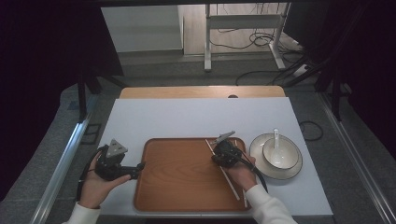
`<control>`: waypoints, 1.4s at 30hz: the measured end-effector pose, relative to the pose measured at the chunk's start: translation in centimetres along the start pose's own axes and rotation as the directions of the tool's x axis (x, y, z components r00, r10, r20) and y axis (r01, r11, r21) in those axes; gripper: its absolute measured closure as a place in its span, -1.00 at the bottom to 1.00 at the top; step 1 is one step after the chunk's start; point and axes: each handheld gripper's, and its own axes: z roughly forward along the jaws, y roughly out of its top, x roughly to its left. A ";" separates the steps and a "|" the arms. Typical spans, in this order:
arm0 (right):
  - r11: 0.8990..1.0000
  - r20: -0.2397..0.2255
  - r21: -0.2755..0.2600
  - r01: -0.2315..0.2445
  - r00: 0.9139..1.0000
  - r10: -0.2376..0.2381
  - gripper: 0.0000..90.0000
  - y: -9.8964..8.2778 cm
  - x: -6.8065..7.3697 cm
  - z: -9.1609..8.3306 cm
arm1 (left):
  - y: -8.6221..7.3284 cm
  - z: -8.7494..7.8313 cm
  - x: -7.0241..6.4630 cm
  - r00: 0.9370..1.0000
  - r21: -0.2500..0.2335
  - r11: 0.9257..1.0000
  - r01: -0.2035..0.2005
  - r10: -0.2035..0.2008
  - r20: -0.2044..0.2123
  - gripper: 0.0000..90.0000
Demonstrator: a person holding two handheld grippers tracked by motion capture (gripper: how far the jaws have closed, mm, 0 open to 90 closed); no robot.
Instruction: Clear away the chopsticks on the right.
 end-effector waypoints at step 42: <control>0.992 0.163 0.019 -0.124 0.979 0.119 0.99 -4.3 -1.9 -3.4 | 0.0 0.1 0.0 1.000 0.002 1.000 -0.004 0.004 0.004 -0.73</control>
